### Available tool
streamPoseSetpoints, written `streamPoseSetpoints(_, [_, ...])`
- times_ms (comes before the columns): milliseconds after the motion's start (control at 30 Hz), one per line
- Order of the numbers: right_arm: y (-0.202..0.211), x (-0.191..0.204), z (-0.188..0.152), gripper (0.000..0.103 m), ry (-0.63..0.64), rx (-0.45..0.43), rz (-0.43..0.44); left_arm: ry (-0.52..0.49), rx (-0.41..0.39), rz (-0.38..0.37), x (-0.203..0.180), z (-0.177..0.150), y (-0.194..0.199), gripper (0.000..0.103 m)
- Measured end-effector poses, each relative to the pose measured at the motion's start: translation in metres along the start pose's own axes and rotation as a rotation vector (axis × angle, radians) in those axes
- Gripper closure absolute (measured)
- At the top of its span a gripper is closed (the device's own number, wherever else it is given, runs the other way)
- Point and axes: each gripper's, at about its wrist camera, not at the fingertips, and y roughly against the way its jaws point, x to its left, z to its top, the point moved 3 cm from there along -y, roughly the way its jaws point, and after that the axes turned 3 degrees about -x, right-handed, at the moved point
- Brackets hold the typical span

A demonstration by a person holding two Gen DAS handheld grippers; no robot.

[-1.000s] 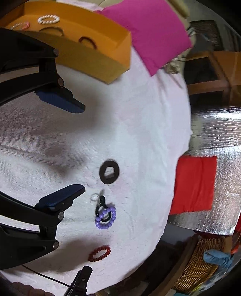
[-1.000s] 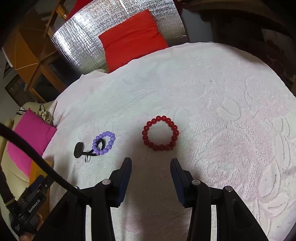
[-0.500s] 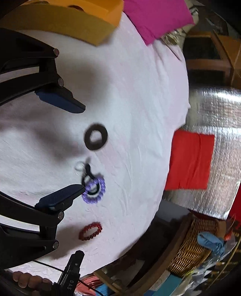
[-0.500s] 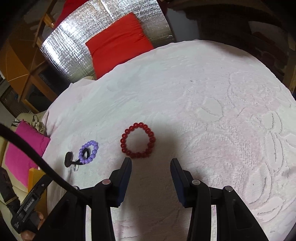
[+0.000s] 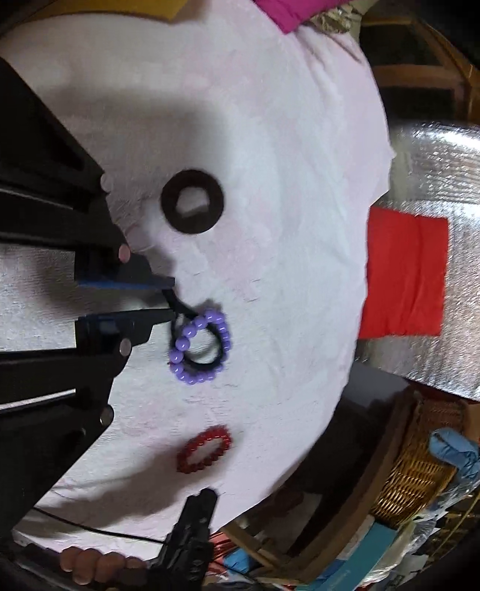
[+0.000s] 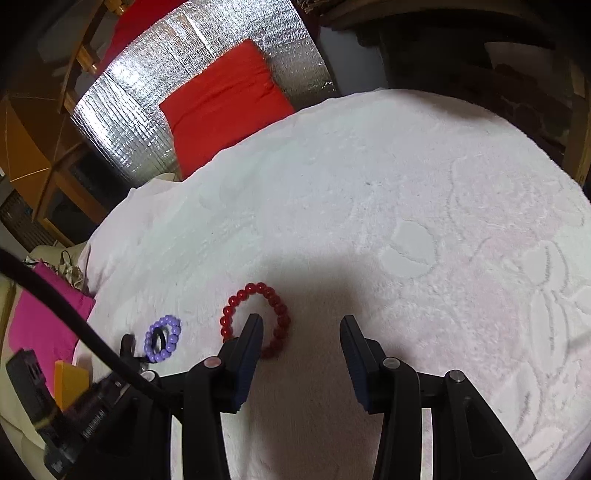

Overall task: Organize jewelry
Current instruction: 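Grasp the black hair tie with the left tool while the right tool grasps the red bead bracelet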

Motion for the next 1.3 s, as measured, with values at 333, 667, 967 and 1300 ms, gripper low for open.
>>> streamPoseSetpoints(333, [-0.035, 0.015, -0.002, 0.056, 0.048, 0.039, -0.077, -0.022, 0.028, -0.032, 0.003, -0.007, 0.012, 0.101])
streamPoseSetpoints(667, [-0.033, 0.026, -0.009, 0.090, 0.178, -0.006, -0.130, -0.090, -0.109, -0.025, -0.004, 0.002, 0.033, 0.066])
streamPoseSetpoints(967, [-0.026, 0.011, -0.011, 0.091, 0.140, 0.032, -0.082, -0.184, -0.048, -0.062, -0.025, 0.005, 0.000, 0.066])
streamPoseSetpoints(1300, [-0.027, 0.012, -0.010, 0.091, 0.146, 0.038, -0.085, -0.190, 0.044, -0.204, -0.022, -0.004, -0.003, 0.098])
